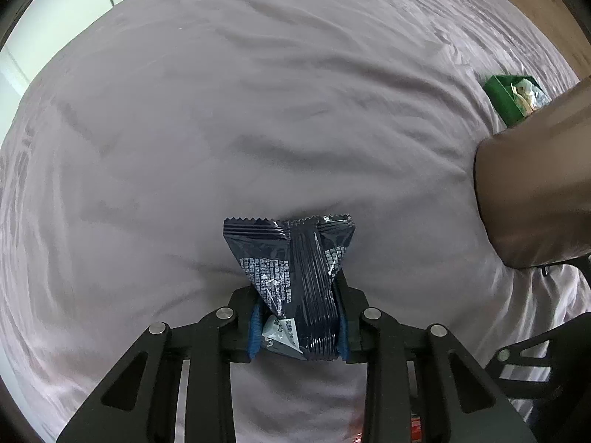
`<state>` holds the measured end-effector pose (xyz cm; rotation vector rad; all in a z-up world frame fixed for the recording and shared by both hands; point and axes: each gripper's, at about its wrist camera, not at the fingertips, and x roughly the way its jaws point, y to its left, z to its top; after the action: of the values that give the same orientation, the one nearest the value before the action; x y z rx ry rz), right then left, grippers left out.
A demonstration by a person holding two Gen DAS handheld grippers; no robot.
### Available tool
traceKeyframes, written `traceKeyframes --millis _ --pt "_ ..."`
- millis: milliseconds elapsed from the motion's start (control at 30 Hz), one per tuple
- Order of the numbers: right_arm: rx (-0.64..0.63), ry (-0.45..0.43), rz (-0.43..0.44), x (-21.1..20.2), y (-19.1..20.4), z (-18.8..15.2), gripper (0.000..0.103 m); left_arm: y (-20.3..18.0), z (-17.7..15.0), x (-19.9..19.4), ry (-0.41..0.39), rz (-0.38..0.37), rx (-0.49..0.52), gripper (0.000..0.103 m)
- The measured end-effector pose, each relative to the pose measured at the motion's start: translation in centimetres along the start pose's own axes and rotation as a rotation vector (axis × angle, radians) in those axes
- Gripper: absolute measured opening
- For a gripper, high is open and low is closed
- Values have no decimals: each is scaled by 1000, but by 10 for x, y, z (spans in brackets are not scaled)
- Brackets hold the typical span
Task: Organize snacks
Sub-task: 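Grasp the dark blue packet with left tool while right tool grasps red bar, then lift and carry both held snacks over the green tray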
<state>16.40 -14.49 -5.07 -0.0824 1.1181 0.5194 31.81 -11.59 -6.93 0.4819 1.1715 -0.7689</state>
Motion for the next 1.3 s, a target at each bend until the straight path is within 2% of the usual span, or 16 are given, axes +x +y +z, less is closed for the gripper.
traceKeyframes --millis 233,400,500,900,1000,1300 --pt "54 -1 -10 -19 7 -21 55 -12 -5 -8 2 34 -16 26" --pt "85 -14 -17 -30 7 -24 55 -18 -5 -14 -3 52 -33 26" --pt "99 -19 -29 -49 -6 -35 55 -21 -2 -15 -10 66 -49 26" --pt "162 -11 -64 -62 2 -50 55 -32 -13 -40 -94 168 -111 26" --pt "170 -5 -63 -68 4 -56 55 -36 -17 -46 -115 221 -105 26" --pt "175 -15 -62 -89 15 -57 55 -44 -32 -65 -138 245 -108 26"
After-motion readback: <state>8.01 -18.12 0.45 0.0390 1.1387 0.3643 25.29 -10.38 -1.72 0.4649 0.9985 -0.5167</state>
